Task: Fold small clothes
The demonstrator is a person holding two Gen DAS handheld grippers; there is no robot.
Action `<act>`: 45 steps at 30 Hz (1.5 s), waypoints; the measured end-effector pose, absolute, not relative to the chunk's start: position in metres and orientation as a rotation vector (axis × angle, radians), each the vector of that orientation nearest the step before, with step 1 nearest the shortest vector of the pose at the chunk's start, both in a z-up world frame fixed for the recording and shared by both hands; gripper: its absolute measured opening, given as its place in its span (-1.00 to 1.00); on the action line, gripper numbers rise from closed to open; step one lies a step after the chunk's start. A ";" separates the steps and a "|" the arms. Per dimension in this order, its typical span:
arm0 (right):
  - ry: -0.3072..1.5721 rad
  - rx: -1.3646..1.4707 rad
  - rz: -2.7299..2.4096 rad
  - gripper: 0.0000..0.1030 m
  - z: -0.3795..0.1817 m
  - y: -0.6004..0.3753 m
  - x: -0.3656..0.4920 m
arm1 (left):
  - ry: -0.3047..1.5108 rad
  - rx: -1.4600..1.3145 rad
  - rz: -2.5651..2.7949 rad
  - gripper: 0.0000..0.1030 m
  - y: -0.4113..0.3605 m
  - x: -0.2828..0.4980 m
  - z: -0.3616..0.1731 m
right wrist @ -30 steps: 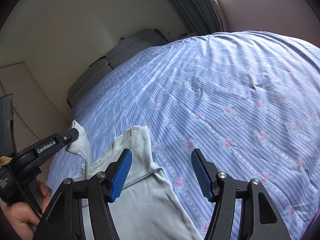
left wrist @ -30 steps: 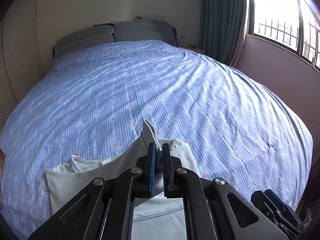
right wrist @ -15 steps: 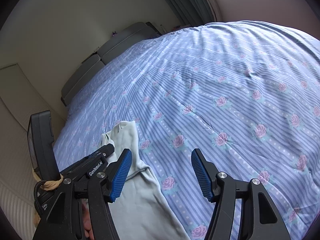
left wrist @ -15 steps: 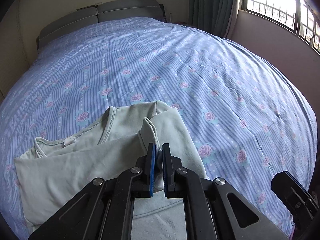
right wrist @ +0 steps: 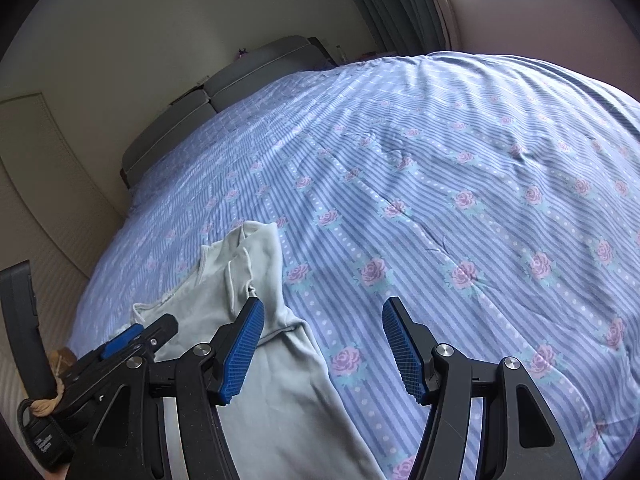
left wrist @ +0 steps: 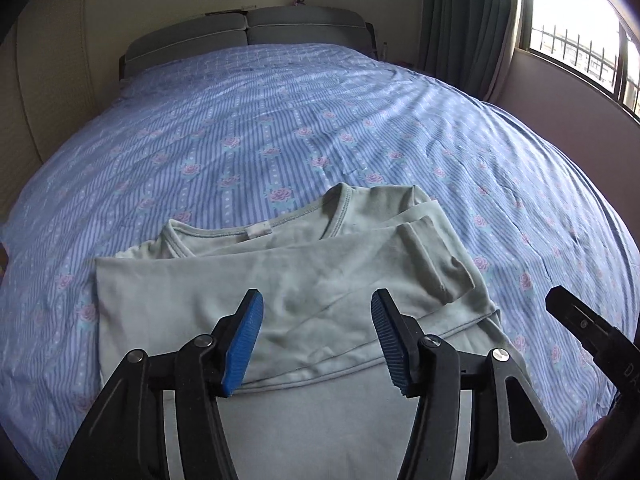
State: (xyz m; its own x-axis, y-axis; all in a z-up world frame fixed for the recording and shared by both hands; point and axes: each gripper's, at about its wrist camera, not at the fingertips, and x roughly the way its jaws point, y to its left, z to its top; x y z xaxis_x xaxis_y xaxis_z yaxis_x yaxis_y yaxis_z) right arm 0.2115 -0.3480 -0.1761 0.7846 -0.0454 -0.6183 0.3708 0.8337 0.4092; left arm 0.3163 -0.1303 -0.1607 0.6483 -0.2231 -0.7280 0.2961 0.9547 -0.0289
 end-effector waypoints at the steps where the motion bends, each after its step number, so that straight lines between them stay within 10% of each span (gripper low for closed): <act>1: 0.637 0.526 -0.233 0.20 -0.176 -0.344 0.214 | 0.814 0.078 -0.275 0.08 -0.117 0.315 -0.161; 23: 0.760 0.269 -0.115 -0.26 -0.198 -0.296 0.305 | 0.835 -0.114 0.024 0.09 0.016 0.334 -0.207; 32: 0.781 0.237 -0.129 -0.81 -0.201 -0.293 0.303 | 0.861 -0.044 0.125 0.20 0.022 0.336 -0.215; 39: 0.797 0.177 -0.168 -0.78 -0.200 -0.292 0.301 | 0.794 -0.099 0.085 0.16 0.026 0.328 -0.200; 45: 0.718 0.175 -0.150 0.03 -0.174 -0.292 0.298 | 0.813 -0.153 -0.020 0.16 0.015 0.353 -0.185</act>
State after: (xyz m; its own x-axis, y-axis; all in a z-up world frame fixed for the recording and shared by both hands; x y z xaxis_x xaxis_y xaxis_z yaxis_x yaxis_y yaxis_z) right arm 0.2980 -0.2922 -0.1743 0.7436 -0.0766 -0.6642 0.1965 0.9746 0.1076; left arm 0.3534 0.0153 -0.1851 0.6877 -0.0763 -0.7220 -0.0414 0.9887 -0.1439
